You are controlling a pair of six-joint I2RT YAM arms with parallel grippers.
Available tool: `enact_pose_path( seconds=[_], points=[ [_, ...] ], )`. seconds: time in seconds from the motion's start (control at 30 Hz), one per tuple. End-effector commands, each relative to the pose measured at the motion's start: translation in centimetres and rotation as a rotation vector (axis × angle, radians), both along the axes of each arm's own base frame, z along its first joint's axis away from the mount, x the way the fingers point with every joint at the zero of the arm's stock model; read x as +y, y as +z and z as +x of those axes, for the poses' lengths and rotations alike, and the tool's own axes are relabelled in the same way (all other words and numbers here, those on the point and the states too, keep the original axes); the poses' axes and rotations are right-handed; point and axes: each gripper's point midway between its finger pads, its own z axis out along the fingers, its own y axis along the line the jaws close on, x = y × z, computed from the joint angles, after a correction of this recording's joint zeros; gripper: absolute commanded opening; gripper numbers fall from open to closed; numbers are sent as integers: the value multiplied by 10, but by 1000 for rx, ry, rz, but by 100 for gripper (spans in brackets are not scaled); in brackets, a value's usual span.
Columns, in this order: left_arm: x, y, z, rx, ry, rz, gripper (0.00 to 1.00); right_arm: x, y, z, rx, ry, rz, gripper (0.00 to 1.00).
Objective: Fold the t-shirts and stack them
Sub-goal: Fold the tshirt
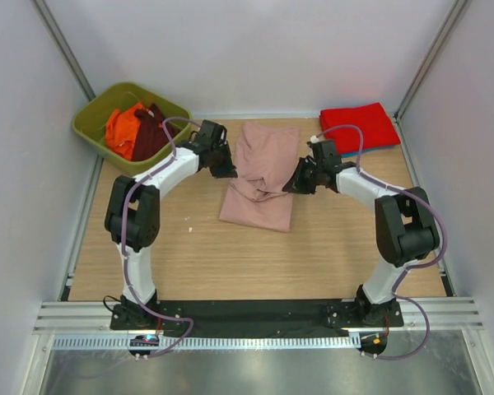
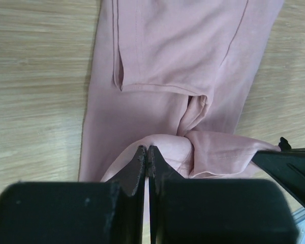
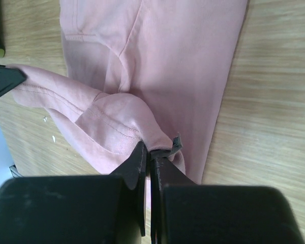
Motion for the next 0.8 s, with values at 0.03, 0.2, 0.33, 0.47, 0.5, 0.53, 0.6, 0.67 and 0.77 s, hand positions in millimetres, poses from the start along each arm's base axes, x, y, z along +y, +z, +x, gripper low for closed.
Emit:
enact_pose_path(
  seconds=[0.03,0.2,0.33,0.47,0.5,0.53,0.6,0.67,0.77],
  points=[
    [-4,14,16,-29,-12,-29,0,5,20,24,-80,31,38,1],
    [3,4,20,13,37,-12,0,3,13,29,-73,39,49,1],
    [7,0,27,20,60,-6,0,1,11,38,-71,43,64,1],
    [9,-5,32,38,68,9,0,-5,7,44,-63,40,64,1],
    [9,-6,33,41,68,11,0,-5,5,44,-59,39,67,1],
    [10,-7,33,44,70,15,0,-5,6,46,-64,40,69,1],
    [9,-7,35,41,70,17,0,-5,1,47,-51,42,75,1],
    [8,-13,36,51,66,21,0,-4,-1,49,-52,47,81,1],
    [7,-19,38,65,66,24,0,-3,-5,52,-47,48,87,2]
  ],
)
